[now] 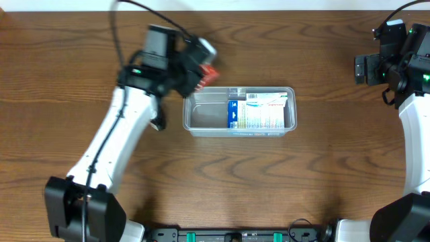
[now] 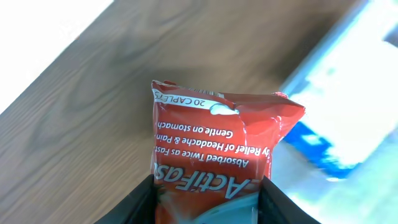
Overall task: Pack container
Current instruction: 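Lift the red box and carry it over the container, then lower the red box into the container's right end and release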
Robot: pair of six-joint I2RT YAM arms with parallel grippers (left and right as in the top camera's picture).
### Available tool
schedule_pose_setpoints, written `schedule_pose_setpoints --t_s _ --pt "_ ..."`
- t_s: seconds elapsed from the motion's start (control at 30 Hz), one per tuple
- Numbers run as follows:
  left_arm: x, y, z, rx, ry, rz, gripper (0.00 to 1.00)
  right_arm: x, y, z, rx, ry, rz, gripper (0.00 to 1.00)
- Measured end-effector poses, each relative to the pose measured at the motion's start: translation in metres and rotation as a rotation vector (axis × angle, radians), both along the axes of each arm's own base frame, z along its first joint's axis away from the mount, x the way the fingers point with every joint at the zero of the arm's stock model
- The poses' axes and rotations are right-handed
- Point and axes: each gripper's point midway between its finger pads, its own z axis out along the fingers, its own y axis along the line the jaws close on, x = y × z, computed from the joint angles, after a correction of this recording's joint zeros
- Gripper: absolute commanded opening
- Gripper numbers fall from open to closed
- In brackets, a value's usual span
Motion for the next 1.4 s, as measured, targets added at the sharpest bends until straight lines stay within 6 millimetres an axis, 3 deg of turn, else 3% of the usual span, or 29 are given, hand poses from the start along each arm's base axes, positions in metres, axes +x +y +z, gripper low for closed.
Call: schedule_pose_setpoints --t_s 0.23,0.47,0.6,0.87,1.1,1.4 --pt "-0.050 -0.081 -0.004 0.008 0.023 -0.216 0.43 0.000 0.000 0.000 0.000 0.000 0.000 0.99" --pt "-0.081 -0.120 -0.005 0.015 0.021 -0.338 0.43 0.000 0.000 0.000 0.000 0.000 0.000 0.99" --pt "-0.092 -0.135 -0.016 0.034 0.037 -0.391 0.43 0.000 0.000 0.000 0.000 0.000 0.000 0.99" --pt "-0.109 -0.159 -0.067 0.119 0.101 -0.518 0.43 0.000 0.000 0.000 0.000 0.000 0.000 0.99" --pt "-0.104 -0.179 -0.064 0.107 0.008 -0.587 0.43 0.000 0.000 0.000 0.000 0.000 0.000 0.99" --pt "-0.095 -0.186 -0.061 0.104 -0.053 -0.610 0.43 0.000 0.000 0.000 0.000 0.000 0.000 0.99"
